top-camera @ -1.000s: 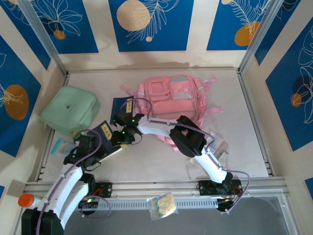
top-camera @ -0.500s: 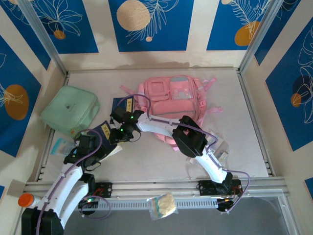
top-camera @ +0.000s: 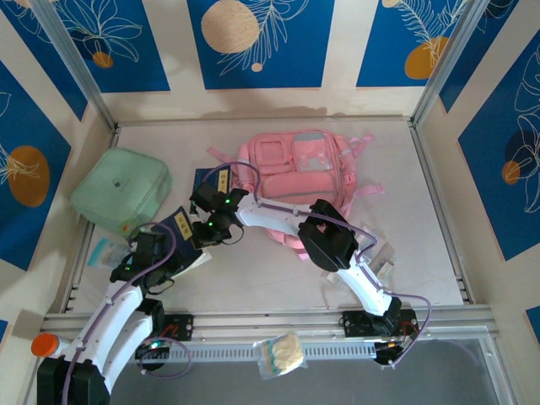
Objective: Pack books, pencil case, and school supplies into a backpack
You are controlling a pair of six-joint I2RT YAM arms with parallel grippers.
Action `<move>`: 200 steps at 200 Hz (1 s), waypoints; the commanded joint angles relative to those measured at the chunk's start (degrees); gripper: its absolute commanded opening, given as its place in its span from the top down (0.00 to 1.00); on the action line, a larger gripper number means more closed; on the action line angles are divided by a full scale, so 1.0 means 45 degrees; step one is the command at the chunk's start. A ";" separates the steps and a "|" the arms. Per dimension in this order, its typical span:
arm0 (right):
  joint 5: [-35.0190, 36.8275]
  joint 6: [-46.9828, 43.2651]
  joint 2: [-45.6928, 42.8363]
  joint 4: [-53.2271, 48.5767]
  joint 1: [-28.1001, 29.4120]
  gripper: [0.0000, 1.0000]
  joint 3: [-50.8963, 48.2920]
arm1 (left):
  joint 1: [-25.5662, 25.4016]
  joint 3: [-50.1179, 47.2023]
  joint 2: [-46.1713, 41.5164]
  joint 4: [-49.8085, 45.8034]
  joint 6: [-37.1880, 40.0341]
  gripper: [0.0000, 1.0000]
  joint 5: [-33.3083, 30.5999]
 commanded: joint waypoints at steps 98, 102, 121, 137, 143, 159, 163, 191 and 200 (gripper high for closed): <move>0.0005 0.0905 -0.3278 0.1208 -0.0080 1.00 -0.2449 | -0.0041 0.1859 -0.1326 -0.1792 0.0381 0.35 0.1494; 0.0075 0.0973 -0.3469 0.1255 -0.0102 1.00 -0.2685 | -0.0030 0.1960 -0.1379 -0.1873 0.0399 0.34 0.1514; 0.0172 0.1300 -0.4516 0.1730 -0.0301 1.00 -0.3775 | -0.0033 0.2420 -0.1611 -0.2167 0.0420 0.30 0.1739; 0.0206 0.1503 -0.5438 0.2182 -0.0499 1.00 -0.4724 | -0.0026 0.2815 -0.1711 -0.2219 0.0382 0.28 0.2214; 0.0155 0.1552 -0.5793 0.2335 -0.0591 1.00 -0.4982 | -0.0024 0.2969 -0.1727 -0.2263 0.0328 0.27 0.2378; 0.0046 0.1513 -0.6658 0.2649 -0.0812 1.00 -0.5701 | -0.0030 0.3353 -0.1801 -0.2173 0.0103 0.25 0.2894; 0.0018 0.1533 -0.6852 0.2675 -0.0896 1.00 -0.5839 | -0.0033 0.3446 -0.1805 -0.2127 0.0018 0.24 0.3031; -0.0085 0.1444 -0.8203 0.2852 -0.1395 1.00 -0.6618 | -0.0035 0.4129 -0.1787 -0.1533 -0.0629 0.21 0.4102; -0.0152 0.1321 -0.8578 0.2798 -0.1533 1.00 -0.6688 | -0.0028 0.4295 -0.1745 -0.1259 -0.0843 0.19 0.4391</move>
